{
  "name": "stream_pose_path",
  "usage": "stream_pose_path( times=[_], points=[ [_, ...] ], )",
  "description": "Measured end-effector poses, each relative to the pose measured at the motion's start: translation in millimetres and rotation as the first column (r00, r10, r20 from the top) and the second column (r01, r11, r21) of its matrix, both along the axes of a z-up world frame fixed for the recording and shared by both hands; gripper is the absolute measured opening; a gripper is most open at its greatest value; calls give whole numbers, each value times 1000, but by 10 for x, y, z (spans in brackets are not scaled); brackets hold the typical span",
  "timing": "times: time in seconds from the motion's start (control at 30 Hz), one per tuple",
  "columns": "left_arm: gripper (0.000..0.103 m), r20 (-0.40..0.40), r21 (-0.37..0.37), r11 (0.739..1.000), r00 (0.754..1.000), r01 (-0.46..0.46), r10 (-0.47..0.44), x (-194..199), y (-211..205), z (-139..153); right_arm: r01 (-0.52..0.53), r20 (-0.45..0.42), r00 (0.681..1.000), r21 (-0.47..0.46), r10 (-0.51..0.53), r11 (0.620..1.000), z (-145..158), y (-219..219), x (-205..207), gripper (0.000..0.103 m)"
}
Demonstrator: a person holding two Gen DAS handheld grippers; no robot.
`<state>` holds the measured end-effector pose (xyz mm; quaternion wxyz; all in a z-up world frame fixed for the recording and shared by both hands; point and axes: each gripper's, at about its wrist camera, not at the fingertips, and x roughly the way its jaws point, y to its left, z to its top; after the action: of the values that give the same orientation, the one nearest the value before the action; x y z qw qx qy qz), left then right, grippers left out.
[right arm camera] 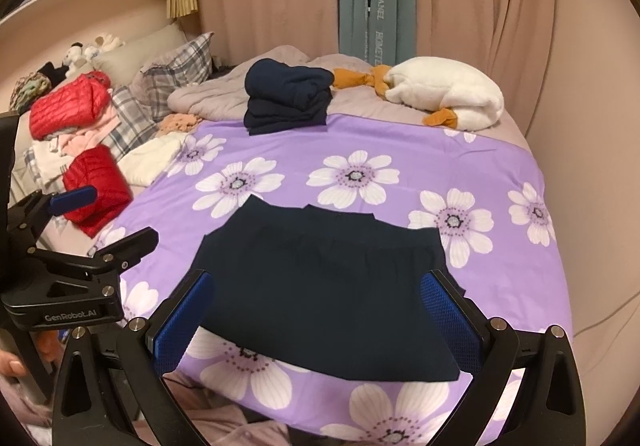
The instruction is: Fold large clothes
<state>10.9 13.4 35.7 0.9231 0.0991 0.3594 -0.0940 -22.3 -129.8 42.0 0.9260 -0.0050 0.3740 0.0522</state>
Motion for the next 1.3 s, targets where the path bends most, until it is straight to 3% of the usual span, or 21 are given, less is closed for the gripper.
stream_pose_path(
  times=[0.53,1.3],
  points=[
    [103,5,32,999,1000,21,-21,-14,-108,-22,3,-5,1000,3,-3,1000,-7,-15,-11,102],
    [103,-10,22,1000,1000,15,-15,-46,-99,-51,5,-13,1000,10,-5,1000,-20,-5,-39,102]
  ],
)
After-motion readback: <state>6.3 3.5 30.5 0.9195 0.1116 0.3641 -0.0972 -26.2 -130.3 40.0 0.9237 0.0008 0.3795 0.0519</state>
